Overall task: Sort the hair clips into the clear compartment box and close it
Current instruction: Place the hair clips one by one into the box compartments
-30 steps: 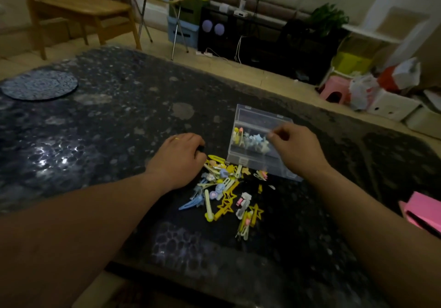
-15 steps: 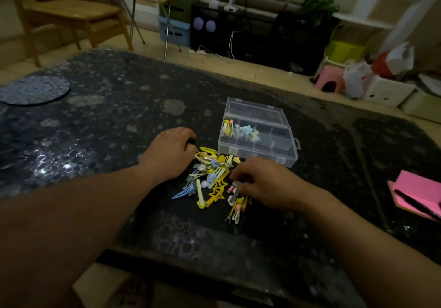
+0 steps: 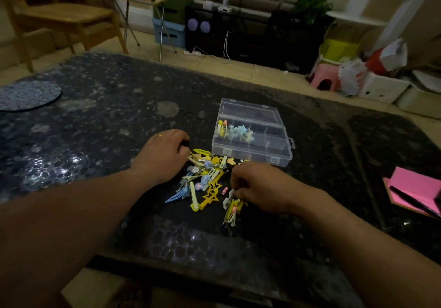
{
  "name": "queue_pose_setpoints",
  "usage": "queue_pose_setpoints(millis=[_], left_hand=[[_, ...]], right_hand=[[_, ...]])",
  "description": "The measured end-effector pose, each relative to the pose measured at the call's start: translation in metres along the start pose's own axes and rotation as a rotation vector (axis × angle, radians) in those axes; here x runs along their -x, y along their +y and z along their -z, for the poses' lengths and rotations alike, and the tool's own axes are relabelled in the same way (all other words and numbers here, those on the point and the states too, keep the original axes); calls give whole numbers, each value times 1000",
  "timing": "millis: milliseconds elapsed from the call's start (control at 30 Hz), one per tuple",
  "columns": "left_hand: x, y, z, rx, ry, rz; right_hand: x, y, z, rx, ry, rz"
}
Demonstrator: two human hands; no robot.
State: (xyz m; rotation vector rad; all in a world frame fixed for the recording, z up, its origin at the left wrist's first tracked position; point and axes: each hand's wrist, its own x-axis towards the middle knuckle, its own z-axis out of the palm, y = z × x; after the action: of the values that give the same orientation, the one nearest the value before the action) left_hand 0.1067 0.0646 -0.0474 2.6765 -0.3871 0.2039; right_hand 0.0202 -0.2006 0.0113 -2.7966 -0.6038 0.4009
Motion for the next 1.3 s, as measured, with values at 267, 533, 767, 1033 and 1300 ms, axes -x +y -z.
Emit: queue_pose_setpoints(millis=[267, 533, 767, 1033, 1300], left_hand=[[-1, -2, -1, 6, 17, -11], [0, -3, -2, -4, 40, -18], [2, -4, -3, 1, 35, -4], [3, -1, 0, 2, -10, -2], [2, 2, 6, 4, -39, 16]], right_hand=[[1, 4, 13, -119, 32, -75], [-47, 45, 68, -385, 501, -414], [-114, 60, 61, -445, 452, -549], [-96, 56, 41, -374, 645, -510], [-16, 4, 30, -295, 81, -35]])
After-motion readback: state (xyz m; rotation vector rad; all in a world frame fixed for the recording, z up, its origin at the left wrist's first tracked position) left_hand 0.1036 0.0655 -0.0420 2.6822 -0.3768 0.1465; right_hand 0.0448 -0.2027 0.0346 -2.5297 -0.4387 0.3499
